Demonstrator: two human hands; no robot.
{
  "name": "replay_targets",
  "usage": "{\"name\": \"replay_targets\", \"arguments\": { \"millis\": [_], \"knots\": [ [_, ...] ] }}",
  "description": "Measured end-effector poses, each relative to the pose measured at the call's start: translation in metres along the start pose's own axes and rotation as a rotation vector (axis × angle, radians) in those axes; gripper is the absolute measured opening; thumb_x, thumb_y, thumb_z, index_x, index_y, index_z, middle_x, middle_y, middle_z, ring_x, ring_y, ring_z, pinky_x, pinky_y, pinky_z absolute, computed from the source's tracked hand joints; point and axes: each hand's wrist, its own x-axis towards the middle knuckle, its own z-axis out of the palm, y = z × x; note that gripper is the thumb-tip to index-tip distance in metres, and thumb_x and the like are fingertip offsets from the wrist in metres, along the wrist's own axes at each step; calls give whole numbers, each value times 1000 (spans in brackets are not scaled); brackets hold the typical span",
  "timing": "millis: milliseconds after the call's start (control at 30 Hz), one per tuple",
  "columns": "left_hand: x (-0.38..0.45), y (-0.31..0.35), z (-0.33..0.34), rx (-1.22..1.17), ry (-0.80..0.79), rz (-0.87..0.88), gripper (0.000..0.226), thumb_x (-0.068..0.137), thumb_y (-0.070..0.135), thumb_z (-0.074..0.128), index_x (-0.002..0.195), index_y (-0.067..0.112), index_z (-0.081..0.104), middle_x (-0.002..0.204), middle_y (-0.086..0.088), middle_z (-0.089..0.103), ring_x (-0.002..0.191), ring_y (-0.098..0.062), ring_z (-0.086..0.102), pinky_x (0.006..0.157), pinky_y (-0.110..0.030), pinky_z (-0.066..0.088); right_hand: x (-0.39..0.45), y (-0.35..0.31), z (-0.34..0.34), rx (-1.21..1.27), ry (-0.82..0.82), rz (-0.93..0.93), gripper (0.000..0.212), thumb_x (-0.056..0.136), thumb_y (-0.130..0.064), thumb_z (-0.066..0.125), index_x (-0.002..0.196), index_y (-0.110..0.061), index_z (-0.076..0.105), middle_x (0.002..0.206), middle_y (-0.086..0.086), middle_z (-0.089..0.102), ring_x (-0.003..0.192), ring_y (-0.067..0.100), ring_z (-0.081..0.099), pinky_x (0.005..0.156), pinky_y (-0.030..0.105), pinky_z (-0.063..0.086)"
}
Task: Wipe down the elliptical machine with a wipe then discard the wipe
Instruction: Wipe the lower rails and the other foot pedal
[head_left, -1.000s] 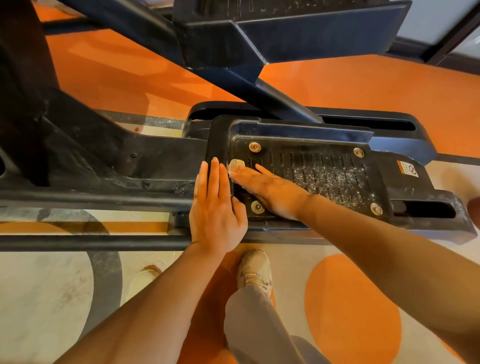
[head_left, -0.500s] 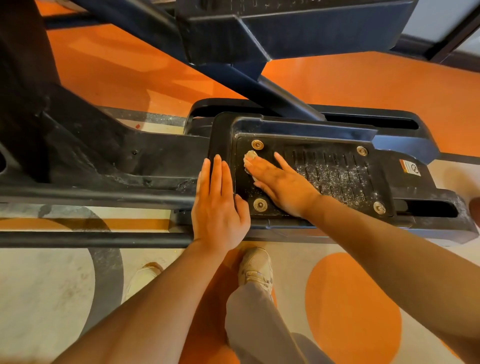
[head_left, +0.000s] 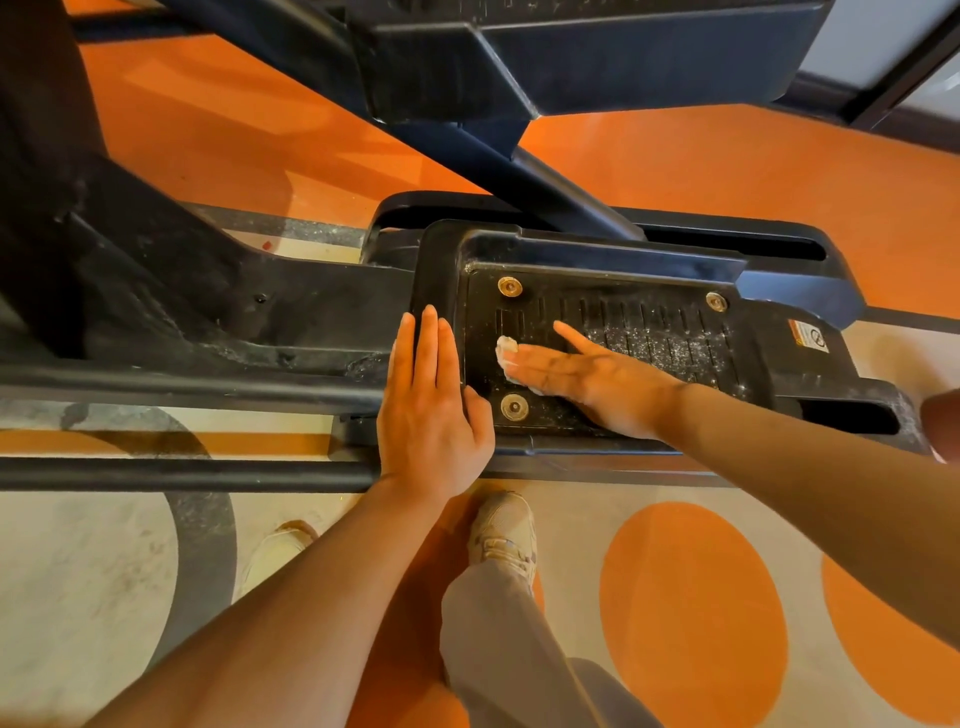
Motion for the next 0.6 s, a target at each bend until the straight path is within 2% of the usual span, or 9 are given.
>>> {"name": "replay_targets", "arguments": {
  "millis": [167,300,367,433,500,600],
  "knots": [
    [0,-1,1,-13,3,-8,65,95,34,29,149,-2,36,159,-17,29,149,-35,21,112,-47,39,17,-12,5,-96,59,193,82,91,11,44,156,-16,2,162,3,-7,146,12,-14,109,35,-30],
    [0,-1,3,-2,12,-5,66,95,35,29,149,-1,36,159,-17,28,149,-34,21,111,-41,34,0,-7,3,84,-16,37,79,91,13,48,154,-18,10,161,-1,1,148,9,-4,114,34,-27],
    [0,-1,3,-3,14,-10,66,94,36,29,149,-1,36,159,-17,28,149,-35,21,110,-42,35,-9,-2,-5,80,-71,-15,81,91,12,50,152,-23,9,159,-6,3,147,4,-5,115,32,-25],
    [0,-1,2,-10,12,-7,66,94,36,29,149,-1,36,159,-17,29,149,-35,22,110,-43,37,-10,-1,-7,26,-82,9,88,88,17,50,151,-26,7,158,-7,5,145,4,-7,113,29,-27],
    [0,-1,2,-10,16,-1,66,94,35,29,149,-2,36,158,-18,29,148,-36,22,110,-41,36,-6,-4,-5,-16,-12,60,90,85,21,47,152,-24,8,160,-2,8,145,9,-7,112,28,-28],
    [0,0,1,-12,11,0,66,94,34,30,149,-2,35,159,-18,29,149,-36,22,110,-41,37,2,-7,3,-76,88,162,86,83,21,45,154,-14,12,161,4,6,146,15,0,115,36,-23]
  ]
}}
